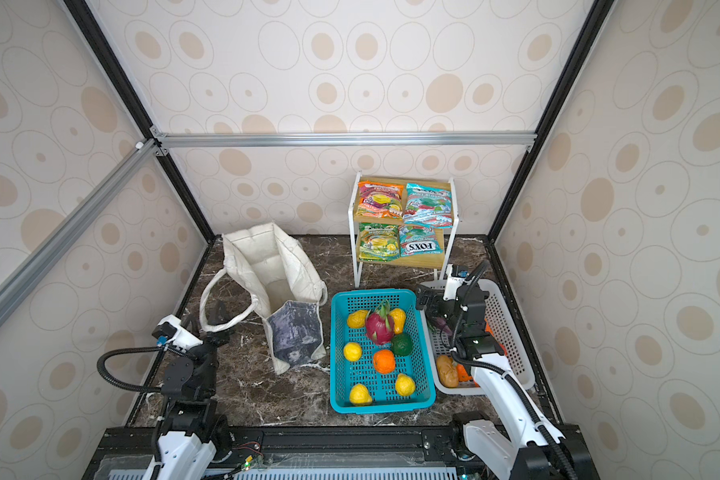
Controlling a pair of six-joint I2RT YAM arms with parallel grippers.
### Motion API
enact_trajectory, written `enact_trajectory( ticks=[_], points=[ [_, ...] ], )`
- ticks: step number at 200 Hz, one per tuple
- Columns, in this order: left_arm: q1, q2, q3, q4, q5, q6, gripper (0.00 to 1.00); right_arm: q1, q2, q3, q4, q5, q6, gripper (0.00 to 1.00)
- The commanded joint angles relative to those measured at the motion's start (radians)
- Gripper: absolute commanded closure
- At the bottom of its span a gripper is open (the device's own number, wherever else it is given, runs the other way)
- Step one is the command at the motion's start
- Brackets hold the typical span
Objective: Place the food into the grocery bag and tie it
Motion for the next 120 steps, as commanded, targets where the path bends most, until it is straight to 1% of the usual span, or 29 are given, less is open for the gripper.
enact_trajectory(
  ticks=[1,10,20,34,39,51,58,72,90,101,108,120],
  points=[
    [0.001,0.093,0.05,-0.12,0.111,0.025,0.2,0.068,0.031,0.074,-0.094,-0.04,0.0,0.0],
    [0.001,0.13,0.061,-0.141,0.126,0.042,0.24,0.123,0.047,0.114,-0.137,-0.005,-0.028,0.0],
    [0.001,0.164,0.072,-0.15,0.146,0.057,0.24,0.206,0.065,0.159,-0.175,0.042,-0.053,0.0],
    [0.001,0.207,0.093,-0.152,0.179,0.081,0.23,0.321,0.095,0.212,-0.183,0.073,-0.09,0.0],
    [0.001,0.224,0.105,-0.188,0.184,0.086,0.23,0.36,0.107,0.234,-0.185,0.084,-0.103,0.0],
    [0.0,0.259,0.128,-0.214,0.203,0.107,0.23,0.455,0.141,0.286,-0.189,0.116,-0.13,0.0],
    [-0.005,0.27,0.145,-0.244,0.211,0.118,0.24,0.502,0.163,0.317,-0.189,0.115,-0.139,0.0],
    [-0.017,0.269,0.163,-0.292,0.215,0.129,0.24,0.589,0.22,0.377,-0.176,0.092,-0.141,0.0],
    [-0.025,0.23,0.136,-0.282,0.233,0.114,0.21,0.702,0.286,0.415,-0.133,0.072,-0.172,0.0],
    [-0.025,0.212,0.132,-0.284,0.247,0.118,0.19,0.763,0.324,0.417,-0.095,0.1,-0.208,0.0],
    [-0.027,0.21,0.141,-0.302,0.247,0.121,0.18,0.783,0.347,0.427,-0.092,0.119,-0.213,0.0],
    [-0.027,0.211,0.163,-0.333,0.262,0.129,0.16,0.791,0.385,0.438,-0.081,0.086,-0.194,0.01]
  ],
)
